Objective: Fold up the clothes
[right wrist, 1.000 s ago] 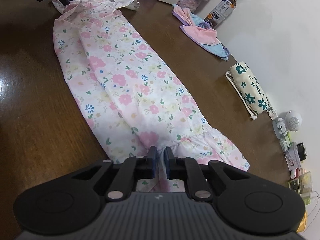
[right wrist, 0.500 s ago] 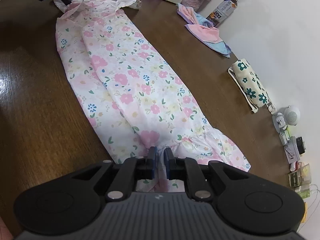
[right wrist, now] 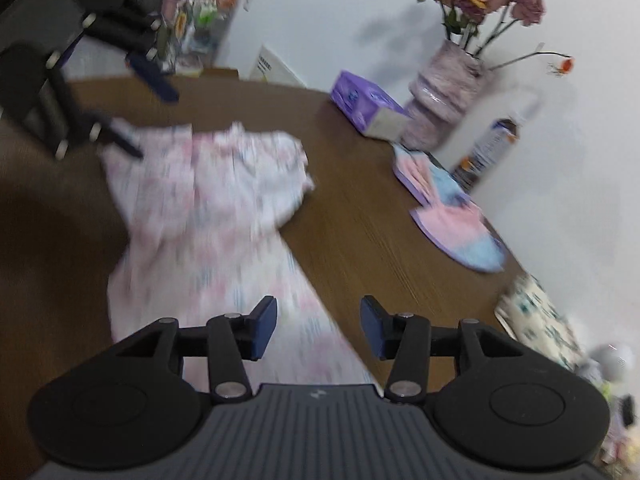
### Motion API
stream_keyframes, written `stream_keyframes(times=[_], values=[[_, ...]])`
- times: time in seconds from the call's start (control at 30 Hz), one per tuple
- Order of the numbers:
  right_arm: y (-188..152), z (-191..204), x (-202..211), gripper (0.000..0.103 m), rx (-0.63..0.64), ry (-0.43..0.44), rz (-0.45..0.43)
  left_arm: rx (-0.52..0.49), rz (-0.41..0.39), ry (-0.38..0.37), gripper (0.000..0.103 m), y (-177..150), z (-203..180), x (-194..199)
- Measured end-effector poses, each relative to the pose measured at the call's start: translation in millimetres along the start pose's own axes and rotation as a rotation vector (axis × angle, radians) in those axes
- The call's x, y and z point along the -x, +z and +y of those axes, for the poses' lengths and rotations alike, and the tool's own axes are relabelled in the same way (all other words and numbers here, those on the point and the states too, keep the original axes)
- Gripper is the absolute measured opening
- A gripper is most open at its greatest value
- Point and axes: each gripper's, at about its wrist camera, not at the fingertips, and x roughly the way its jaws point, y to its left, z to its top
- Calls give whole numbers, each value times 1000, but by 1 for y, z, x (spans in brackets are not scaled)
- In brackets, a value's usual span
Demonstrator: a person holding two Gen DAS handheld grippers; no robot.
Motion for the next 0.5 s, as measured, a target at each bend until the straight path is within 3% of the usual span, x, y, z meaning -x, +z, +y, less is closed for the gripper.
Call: stream_keyframes(times=[0.2,0.4,0.5], values=[[58,-7,-51,48,-157,154,10,-13,38,-51,49,12,47,-27],[76,-45,-107,51,-387,355,103,15,133,-240,49,23,82,-76],[74,-58,-137,52,-471,412,148,40,171,-314,49,28,97,-102]])
